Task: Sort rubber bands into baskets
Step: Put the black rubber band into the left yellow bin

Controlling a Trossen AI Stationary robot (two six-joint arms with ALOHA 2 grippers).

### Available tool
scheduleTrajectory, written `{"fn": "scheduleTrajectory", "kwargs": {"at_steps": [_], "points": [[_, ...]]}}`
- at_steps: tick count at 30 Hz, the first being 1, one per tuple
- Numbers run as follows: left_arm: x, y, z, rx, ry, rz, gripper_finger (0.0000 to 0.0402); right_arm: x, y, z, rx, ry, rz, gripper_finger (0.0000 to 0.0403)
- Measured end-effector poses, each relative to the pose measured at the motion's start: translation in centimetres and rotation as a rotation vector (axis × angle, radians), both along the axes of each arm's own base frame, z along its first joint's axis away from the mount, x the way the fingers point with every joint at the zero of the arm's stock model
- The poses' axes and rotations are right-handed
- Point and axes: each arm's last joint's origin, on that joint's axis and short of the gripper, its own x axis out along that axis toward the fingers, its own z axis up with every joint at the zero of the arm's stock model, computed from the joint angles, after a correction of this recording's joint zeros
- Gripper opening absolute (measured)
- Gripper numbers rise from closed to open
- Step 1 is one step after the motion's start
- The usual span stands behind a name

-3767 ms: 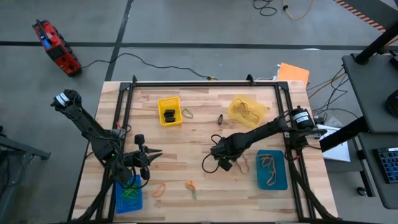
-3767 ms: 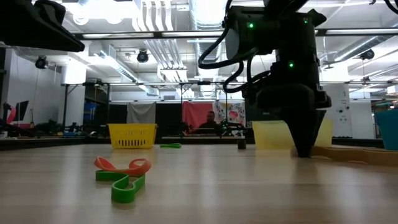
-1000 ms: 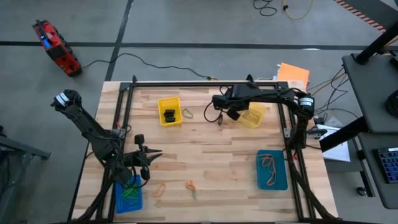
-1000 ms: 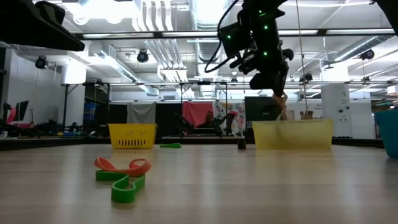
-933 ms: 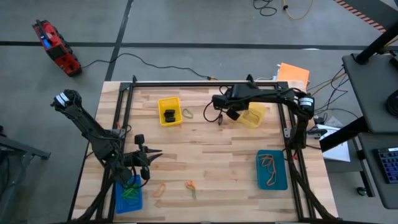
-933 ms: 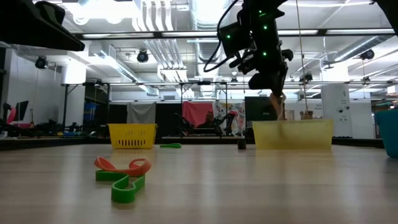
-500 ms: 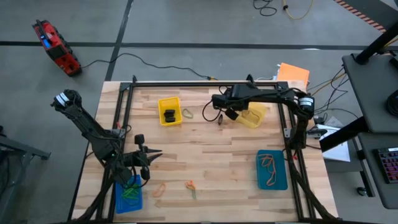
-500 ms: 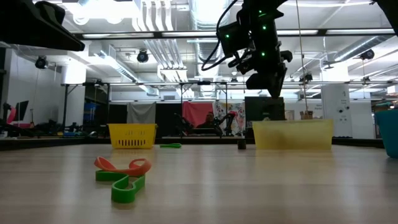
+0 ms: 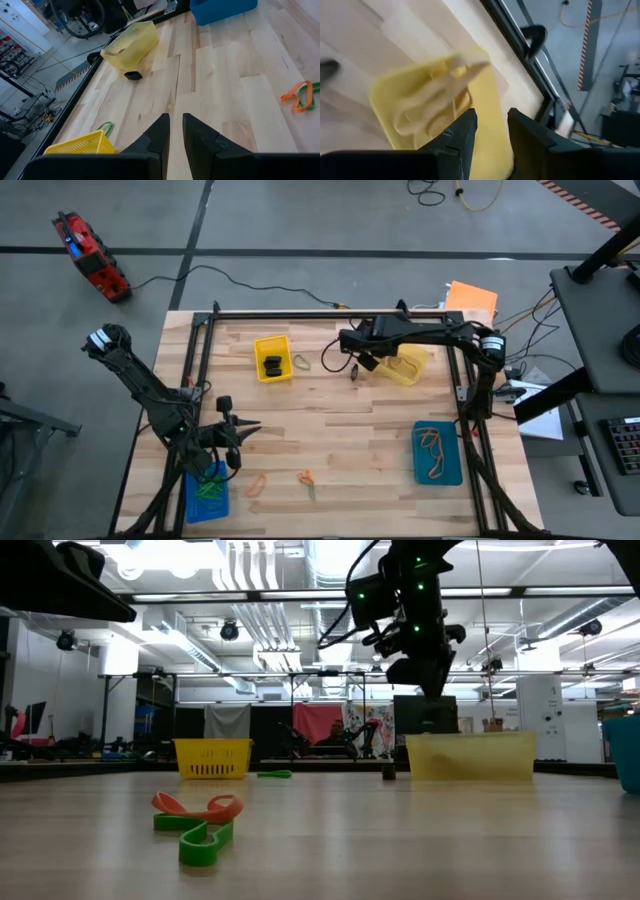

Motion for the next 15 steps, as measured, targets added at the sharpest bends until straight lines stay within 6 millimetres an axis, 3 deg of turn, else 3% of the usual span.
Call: {"fn": "scheduleTrajectory", "kwargs": {"at_steps": [7, 15], "points": [[0.0, 0.0, 0.0, 0.0, 0.0, 0.0, 0.0037, 1.8, -0.3, -0.1, 0.028, -0.17, 0.065, 0.0088], [0.0, 0.0, 0.0, 0.0, 0.0, 0.0, 0.0037, 4.0, 0.0, 0.1, 0.174, -0.396, 0.19, 0.007]]}}
